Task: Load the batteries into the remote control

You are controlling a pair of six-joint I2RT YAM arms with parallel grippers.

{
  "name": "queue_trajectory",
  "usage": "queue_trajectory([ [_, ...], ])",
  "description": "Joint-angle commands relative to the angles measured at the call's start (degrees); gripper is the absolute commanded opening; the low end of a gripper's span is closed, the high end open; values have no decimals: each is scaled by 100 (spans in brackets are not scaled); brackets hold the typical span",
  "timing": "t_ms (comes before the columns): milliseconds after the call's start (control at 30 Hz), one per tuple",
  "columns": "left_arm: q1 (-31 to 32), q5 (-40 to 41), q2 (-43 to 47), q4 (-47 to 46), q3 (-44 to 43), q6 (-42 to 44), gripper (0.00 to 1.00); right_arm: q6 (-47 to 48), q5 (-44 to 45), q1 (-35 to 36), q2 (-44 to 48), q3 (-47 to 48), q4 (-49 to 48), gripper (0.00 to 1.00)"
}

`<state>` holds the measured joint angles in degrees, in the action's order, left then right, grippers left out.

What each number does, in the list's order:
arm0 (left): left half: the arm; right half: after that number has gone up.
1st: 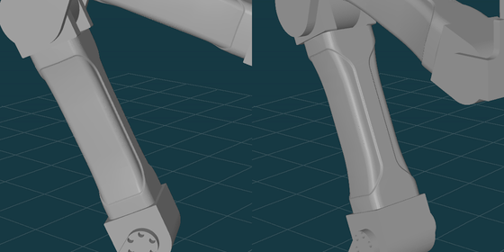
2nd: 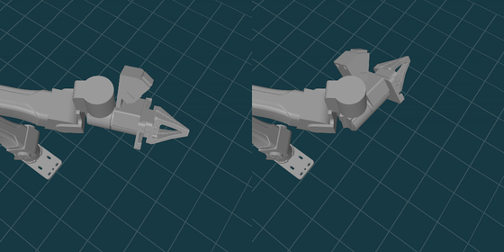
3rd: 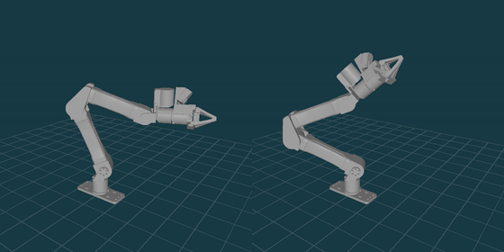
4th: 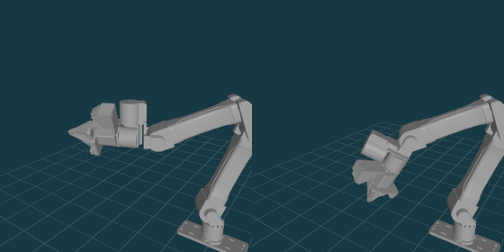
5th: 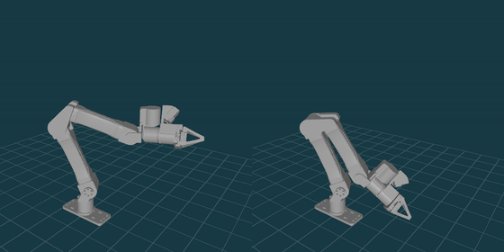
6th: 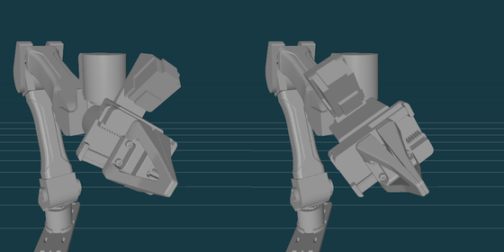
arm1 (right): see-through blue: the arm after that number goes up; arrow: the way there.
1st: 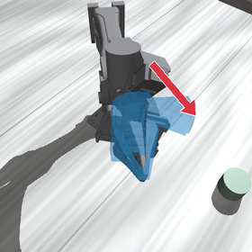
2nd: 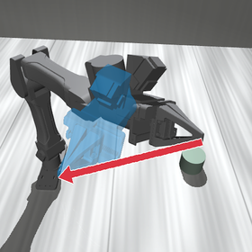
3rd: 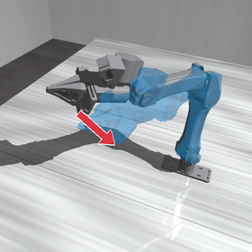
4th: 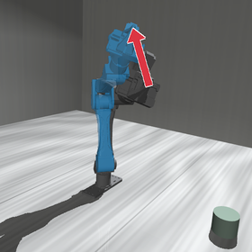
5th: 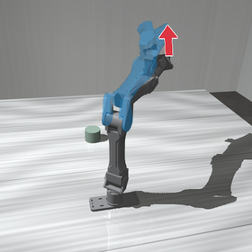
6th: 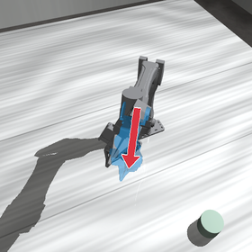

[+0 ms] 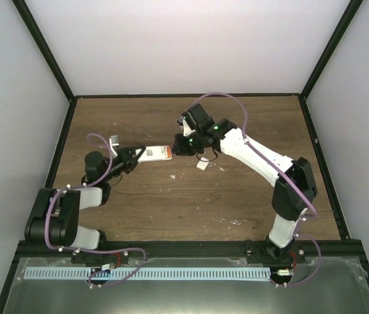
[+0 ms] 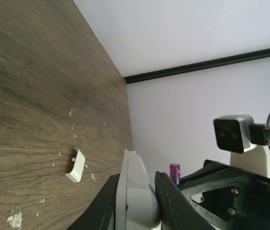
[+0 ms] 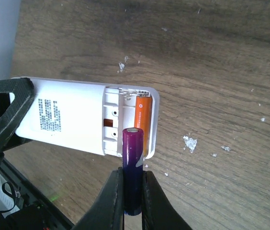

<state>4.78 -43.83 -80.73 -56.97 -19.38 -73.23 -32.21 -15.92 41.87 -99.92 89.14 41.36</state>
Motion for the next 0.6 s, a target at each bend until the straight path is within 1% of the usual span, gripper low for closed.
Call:
queue_trajectory([
  [0, 49, -165, -189, -629, 107, -6, 0, -58, -350, 27, -280, 366, 410, 3],
  [100, 58, -254, -322, -965, 181, -120, 0, -66, -422, 48, -371, 476, 467, 3],
  [167, 57, -270, -357, -1026, 229, -142, 0, -67, -458, 58, -405, 527, 495, 3],
  [400, 71, -218, -149, -606, 186, 117, 0, -60, -591, 83, -630, 762, 600, 2],
  [567, 102, -202, -158, -654, 191, 80, 0, -50, -667, 101, -837, 898, 660, 3],
])
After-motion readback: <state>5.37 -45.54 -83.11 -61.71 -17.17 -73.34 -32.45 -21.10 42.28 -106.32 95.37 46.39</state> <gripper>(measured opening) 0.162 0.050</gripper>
